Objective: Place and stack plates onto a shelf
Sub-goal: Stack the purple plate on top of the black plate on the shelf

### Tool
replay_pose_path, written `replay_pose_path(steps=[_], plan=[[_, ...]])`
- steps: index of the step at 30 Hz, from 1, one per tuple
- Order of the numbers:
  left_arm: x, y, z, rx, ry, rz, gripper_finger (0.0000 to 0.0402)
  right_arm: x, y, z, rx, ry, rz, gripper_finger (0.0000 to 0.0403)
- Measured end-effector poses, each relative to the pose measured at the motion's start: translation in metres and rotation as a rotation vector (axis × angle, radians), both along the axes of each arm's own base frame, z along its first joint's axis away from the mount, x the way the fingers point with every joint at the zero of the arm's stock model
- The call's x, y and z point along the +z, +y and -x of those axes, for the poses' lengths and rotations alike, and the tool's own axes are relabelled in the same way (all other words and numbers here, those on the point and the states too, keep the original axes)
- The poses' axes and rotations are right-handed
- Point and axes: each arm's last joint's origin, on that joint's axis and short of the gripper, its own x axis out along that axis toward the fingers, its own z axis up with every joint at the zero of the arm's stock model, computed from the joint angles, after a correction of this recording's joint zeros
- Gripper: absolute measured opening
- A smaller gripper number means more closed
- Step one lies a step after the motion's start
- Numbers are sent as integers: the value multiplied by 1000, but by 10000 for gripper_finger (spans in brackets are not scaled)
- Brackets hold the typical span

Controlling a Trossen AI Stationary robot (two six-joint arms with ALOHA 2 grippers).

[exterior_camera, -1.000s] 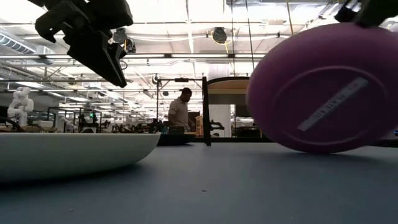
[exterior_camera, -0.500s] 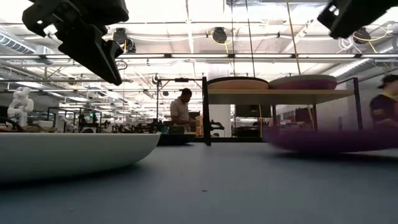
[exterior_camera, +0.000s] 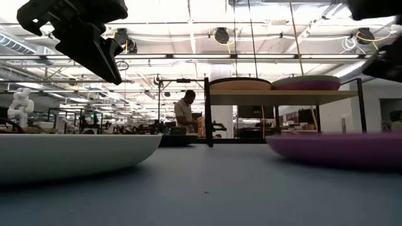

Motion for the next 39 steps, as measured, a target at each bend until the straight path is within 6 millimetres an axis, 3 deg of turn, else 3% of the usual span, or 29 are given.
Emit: replay_pose_path(steps=[5, 16, 26, 39], plan=[[0, 0, 0, -1, -2, -1, 118, -8, 14, 6, 146, -31, 50, 179], [3, -1, -4, -3, -47, 0, 118, -29, 22, 8, 343, -32, 188, 134], [3, -1, -4, -22, -55, -14, 118, -2, 17, 11, 250, -141, 165, 122], [3, -1, -4, -23, -57, -14, 118, -6, 13, 14, 339, -109, 242, 123]])
